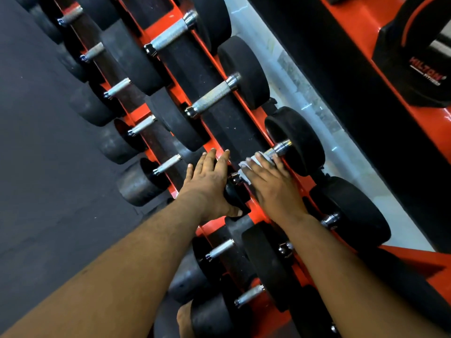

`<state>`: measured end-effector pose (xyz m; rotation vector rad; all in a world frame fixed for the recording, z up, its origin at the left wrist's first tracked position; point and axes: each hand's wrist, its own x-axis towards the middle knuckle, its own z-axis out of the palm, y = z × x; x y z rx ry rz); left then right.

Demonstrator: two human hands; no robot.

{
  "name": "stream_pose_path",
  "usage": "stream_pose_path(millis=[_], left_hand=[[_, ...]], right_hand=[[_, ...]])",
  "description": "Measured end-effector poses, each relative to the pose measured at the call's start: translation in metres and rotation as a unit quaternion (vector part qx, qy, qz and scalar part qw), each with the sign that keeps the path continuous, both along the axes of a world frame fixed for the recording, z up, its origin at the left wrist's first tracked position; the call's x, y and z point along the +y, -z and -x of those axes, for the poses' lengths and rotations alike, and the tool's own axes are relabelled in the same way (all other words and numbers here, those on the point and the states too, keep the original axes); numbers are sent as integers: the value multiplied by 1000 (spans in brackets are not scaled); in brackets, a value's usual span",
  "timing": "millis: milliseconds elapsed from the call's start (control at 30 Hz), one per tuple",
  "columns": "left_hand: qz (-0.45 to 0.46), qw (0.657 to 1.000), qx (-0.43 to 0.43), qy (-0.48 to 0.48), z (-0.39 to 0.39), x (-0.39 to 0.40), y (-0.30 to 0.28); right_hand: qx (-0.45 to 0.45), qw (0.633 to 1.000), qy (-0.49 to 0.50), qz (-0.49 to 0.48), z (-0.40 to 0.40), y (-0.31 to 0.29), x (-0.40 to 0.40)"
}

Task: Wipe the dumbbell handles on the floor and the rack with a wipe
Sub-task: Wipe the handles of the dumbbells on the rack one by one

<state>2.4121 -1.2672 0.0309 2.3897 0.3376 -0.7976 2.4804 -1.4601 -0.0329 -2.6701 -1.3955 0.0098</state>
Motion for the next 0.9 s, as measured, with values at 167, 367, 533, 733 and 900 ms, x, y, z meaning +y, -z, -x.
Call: stream_pose_path(millis=[167,367,533,733,900], left_hand=[[0,1000,-3,1,-1,0,-2],[0,1000,-10,5,0,0,-1],[-5,1000,-10,8,-1,0,2],[-7,1000,-10,-1,1,-1,2],[-9,1000,-18,-3,0,0,4]], right_hand=[[73,997,-18,17,20,5,9],[290,906,286,-118,54,-8,-9],[520,352,631,-456,35,-28,46],[560,325,597,-475,1,-48,62],[537,312,592,-514,13,-46,70]])
